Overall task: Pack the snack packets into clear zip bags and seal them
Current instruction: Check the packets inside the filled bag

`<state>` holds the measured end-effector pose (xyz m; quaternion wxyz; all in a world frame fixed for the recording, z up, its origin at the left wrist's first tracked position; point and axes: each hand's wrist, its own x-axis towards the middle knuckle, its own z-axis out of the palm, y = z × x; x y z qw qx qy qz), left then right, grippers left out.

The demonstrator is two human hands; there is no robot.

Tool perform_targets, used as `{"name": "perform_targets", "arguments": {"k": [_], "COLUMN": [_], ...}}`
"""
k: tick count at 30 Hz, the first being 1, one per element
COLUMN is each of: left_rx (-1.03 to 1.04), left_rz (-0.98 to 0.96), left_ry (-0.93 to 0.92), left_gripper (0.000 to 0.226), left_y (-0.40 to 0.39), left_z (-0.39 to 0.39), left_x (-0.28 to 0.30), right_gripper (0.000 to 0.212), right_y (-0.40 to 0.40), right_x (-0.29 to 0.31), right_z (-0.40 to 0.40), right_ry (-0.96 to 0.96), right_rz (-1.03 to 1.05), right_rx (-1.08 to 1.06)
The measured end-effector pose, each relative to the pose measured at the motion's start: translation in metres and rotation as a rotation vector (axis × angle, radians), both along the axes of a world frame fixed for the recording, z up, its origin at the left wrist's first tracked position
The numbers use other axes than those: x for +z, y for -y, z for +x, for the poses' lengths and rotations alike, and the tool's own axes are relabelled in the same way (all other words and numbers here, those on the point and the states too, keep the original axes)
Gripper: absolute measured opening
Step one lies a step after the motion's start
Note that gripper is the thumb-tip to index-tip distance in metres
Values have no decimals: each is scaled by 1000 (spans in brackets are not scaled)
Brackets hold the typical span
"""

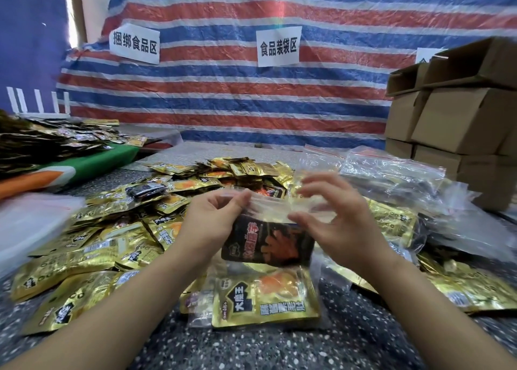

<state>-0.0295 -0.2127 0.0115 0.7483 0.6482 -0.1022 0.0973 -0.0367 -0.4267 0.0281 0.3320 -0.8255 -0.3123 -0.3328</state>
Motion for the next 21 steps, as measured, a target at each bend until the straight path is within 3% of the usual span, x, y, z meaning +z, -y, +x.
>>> {"name": "perform_targets", "arguments": {"k": [2, 4, 6, 7, 9, 14, 17, 21], "left_rx": [17, 30, 32, 36, 35, -166, -232, -214], "left_rz": [-85, -148, -191, -189, -143, 38, 113, -17], "left_ry": [-17, -29, -44, -52, -69, -232, -233, -81], "left_gripper": [30, 30, 27, 29, 38, 60, 47, 19], "left_y": [-2, -3, -3, -3, -4, -3, -1, -2], "left_z": [0, 1, 2, 2, 4, 1, -2, -7], "left_x": [3, 5, 6, 6, 6, 7, 3, 13], "right_gripper": [49, 56, 45, 34, 15, 20, 14, 15], "right_y": [0, -2, -4, -5, -7, -7, -6, -3], "right_x": [1, 0, -5, -7, -10, -1, 6, 21], "right_z": [-1, 0, 4, 5, 6, 5, 1, -8], "right_ry": [-164, -515, -772, -812, -805, -793, -814, -746], "right_rz": [186, 319, 406, 429, 511, 776, 878, 909], "right_rx": [-44, -27, 60, 101, 135, 121, 142, 299]}}
